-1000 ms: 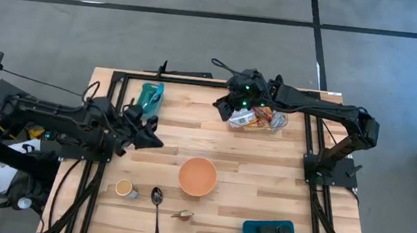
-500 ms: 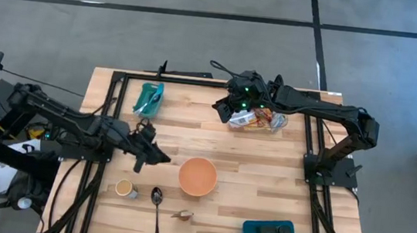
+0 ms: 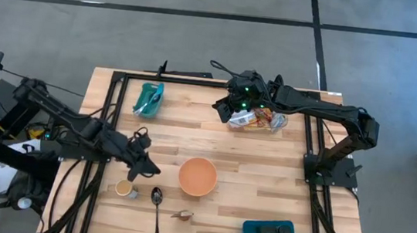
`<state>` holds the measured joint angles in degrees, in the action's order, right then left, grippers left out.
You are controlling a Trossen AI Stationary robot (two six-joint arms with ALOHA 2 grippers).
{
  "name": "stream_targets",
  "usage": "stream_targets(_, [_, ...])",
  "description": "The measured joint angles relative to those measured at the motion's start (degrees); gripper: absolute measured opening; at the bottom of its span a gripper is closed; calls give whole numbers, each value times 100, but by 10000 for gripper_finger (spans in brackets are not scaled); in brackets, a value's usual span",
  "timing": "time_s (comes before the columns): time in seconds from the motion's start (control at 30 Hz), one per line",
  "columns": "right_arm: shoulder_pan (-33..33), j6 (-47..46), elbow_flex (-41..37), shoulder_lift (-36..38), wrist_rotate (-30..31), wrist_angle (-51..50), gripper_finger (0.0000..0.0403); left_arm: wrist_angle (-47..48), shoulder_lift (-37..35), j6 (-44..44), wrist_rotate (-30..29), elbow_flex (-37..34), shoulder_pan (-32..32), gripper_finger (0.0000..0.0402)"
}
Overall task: Pick & Place Food Item
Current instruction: Put the golden seasoning bottle into the dark blue bin
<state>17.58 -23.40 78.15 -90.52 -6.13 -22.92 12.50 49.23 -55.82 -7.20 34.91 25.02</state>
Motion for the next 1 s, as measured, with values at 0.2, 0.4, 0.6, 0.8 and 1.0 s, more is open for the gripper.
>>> stream_targets(0.2, [0, 2, 0, 0, 1, 0, 120, 971, 0, -168, -37, 383, 436, 0])
stream_targets(0.4, [0, 2, 0, 0, 2, 0, 120, 2345, 0, -638, -34, 781, 1069, 0])
stream_targets(0.6, [0, 2, 0, 0, 4, 0, 120, 3264, 0, -909, -29, 1002, 1788, 0])
stream_targets(0.8, [0, 0, 0, 0, 4, 0, 120, 3599, 0, -1075, 41, 1013, 2527, 0])
stream_targets(1.0, [0, -2, 0, 0, 4, 0, 120, 3849, 0, -1326, 170, 1015, 3182, 0])
